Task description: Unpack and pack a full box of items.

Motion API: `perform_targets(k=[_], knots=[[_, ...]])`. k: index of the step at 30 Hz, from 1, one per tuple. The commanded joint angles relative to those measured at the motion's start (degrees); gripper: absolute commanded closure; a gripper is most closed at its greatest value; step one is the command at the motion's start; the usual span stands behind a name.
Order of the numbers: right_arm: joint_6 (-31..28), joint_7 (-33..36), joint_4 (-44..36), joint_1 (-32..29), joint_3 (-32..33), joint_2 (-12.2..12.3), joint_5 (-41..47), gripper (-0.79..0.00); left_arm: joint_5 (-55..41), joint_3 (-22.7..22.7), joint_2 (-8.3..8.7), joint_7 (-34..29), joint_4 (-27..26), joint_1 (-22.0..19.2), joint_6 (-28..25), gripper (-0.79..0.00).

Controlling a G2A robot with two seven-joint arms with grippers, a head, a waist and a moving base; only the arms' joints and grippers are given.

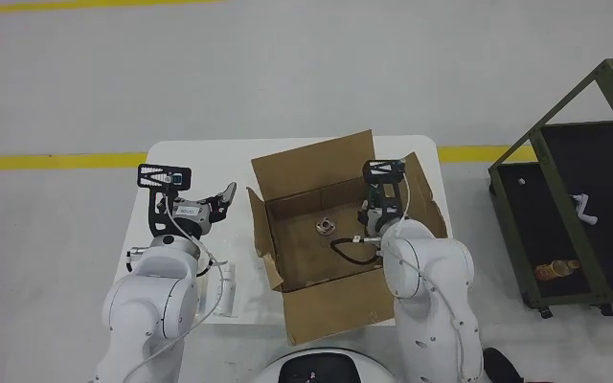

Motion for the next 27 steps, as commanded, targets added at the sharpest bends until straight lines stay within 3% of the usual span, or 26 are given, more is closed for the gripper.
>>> perform_targets(k=[1, 9, 27], knots=[[-1.4, 1.3, -0.5, 0.2, 0.3, 0.2, -0.9, 0.0, 0.0, 0.0, 0.0, 0.0, 0.0, 0.0, 0.0, -0.785], [-7.9, 4.3, -2.2, 0.3, 0.8, 0.9, -1.4, 0.0, 0.0, 0.0, 0.0, 0.0, 0.0, 0.0, 0.0, -0.785], [-9.0, 2.1, -4.5, -1.4, 1.7, 1.3, -0.7, 0.0, 0.0, 0.0, 0.0, 0.0, 0.0, 0.0, 0.0, -0.785]])
